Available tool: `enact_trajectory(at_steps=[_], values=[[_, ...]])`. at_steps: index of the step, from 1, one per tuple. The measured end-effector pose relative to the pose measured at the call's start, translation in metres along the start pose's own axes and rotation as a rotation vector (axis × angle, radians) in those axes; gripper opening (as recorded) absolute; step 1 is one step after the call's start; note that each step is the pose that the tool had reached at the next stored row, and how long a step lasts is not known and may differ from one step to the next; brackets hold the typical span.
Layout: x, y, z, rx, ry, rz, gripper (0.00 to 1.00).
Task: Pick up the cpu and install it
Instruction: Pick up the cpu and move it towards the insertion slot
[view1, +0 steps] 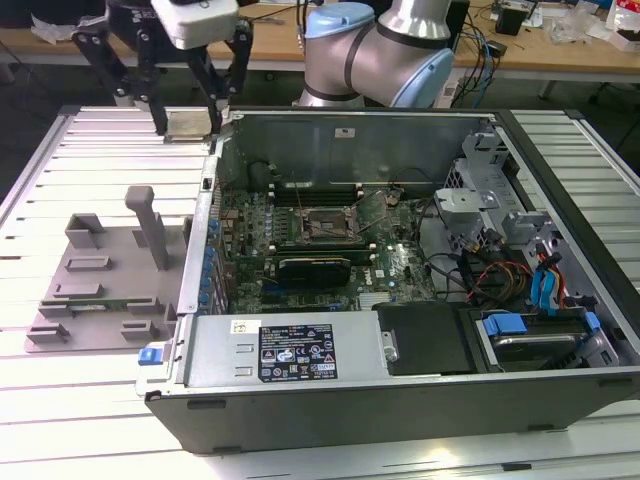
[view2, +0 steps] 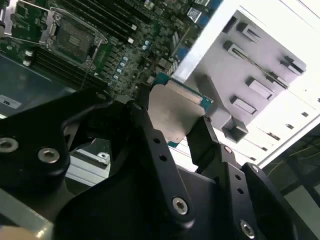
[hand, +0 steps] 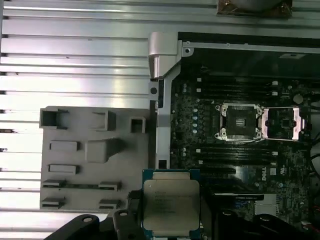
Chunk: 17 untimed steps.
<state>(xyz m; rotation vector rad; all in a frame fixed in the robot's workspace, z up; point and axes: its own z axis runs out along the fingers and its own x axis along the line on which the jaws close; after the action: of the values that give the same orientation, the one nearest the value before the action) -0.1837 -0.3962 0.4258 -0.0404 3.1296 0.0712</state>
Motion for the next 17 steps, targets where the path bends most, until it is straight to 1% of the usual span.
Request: enact_trajectory(at_steps=[1,2,3,4,6,8,9,10,12,14,17], values=[[-0.0129,-0.0003,0.0002,-0.0001,-0.0001,0.000,0.55],[-0.0207,-0.0006,0.0003,0.0000,0.0000,0.000,0.55],[-0.0277,-0.0007,0.0004,0.0000,0.0000,0.000,0.55],[-0.0320,-0.0008,0.0005,0.0000,0.0000,0.000,0.55],[-0.0466,-0.0012,0.0008,0.0000,-0.0001,0.000,0.55],[-0.0631,-0.0017,0.0011,-0.0001,0.0000,0.001,0.55],[-0.0726,-0.0019,0.0012,0.0000,0.0000,0.001,0.55],[-0.0773,-0.0020,0.0013,0.0000,0.0000,0.001,0.55],[-0.0910,-0.0024,0.0015,0.0000,0.0002,0.001,0.55],[-0.1002,-0.0026,0.0017,0.0000,0.0004,0.001,0.55],[-0.1279,-0.0034,0.0022,-0.0001,0.0014,0.001,0.55]])
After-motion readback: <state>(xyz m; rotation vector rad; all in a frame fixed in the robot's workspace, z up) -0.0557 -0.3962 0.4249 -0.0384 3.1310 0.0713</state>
